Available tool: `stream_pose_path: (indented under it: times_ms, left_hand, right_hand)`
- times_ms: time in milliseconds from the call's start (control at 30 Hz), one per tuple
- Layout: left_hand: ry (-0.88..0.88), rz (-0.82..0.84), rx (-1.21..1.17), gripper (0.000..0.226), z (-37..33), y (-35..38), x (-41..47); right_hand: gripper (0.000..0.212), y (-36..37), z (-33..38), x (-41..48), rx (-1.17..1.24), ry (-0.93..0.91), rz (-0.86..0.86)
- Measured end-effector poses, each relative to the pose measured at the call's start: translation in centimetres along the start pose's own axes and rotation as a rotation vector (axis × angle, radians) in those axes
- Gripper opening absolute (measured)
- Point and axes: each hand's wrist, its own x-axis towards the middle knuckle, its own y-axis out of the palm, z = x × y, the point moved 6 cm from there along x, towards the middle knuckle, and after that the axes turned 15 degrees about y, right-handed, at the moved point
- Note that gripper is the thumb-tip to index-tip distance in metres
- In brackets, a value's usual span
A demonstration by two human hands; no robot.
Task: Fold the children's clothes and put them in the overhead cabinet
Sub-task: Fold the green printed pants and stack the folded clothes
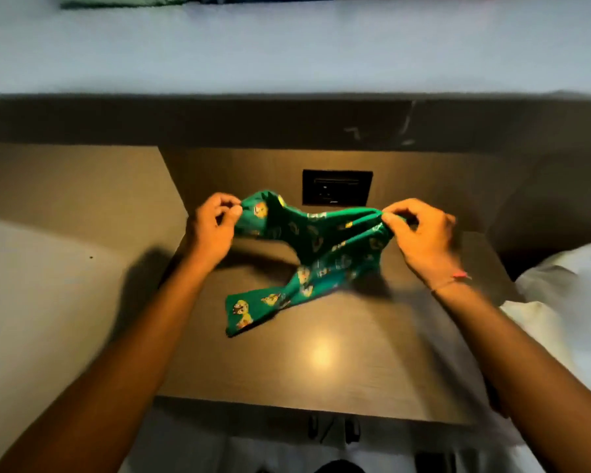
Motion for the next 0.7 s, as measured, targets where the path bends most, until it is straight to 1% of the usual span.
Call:
stream_pose_path:
  times_ms: [100,133,200,267,367,400,433,500,567,633,700]
  left_hand:
    - [0.204,-0.017,-0.07,0.015,-4.2,-1.5,-0.5]
    - [0.257,0.01,-0.076,0.016,-5.1,-1.6,-1.9]
    - [0.343,0.109,-0.055,0.014,-5.2,-1.3,-5.8]
    - [0.345,0.278,-0.01,0.014,-3.4,0.3,-10.5]
    - [0.243,0.623,0.138,0.033,0.2,3.3,-16.5]
    - [0.243,0.723,0.194,0.036,0.9,4.3,-17.8]
    - [0.244,0.788,0.227,0.037,1.5,4.9,-18.5]
    - [0.22,0.829,0.239,0.033,2.3,5.8,-18.0]
    - [0.19,0.824,0.217,0.03,2.8,7.0,-16.2]
    - [0.168,0.802,0.199,0.028,2.8,8.9,-13.6]
    - [0.189,0.786,0.221,0.024,2.5,11.6,-10.8]
  right_hand:
    - [0.009,-5.1,0.9,-3.7,-0.127,-0.177,-0.116]
    - [0.01,-6.1,0.2,-5.7,-0.171,-0.222,-0.115]
    - [0.013,-6.4,-2.4,-10.1,-0.266,-0.26,-0.023]
    - [0.014,-5.1,-6.3,-14.4,-0.417,-0.214,0.119]
    - [0.016,-2.5,-12.1,-19.3,-0.654,-0.066,0.373]
    - [0.022,-2.0,-13.2,-20.2,-0.686,-0.029,0.429]
    - [0.028,-1.9,-13.9,-20.5,-0.694,-0.012,0.438]
    - [0.038,-2.1,-14.2,-20.1,-0.657,0.021,0.389]
    - [0.04,-2.5,-13.9,-19.2,-0.585,0.065,0.328]
    - [0.033,-2.5,-13.9,-18.5,-0.534,0.122,0.301]
    - [0.025,-2.0,-14.2,-18.3,-0.533,0.162,0.306]
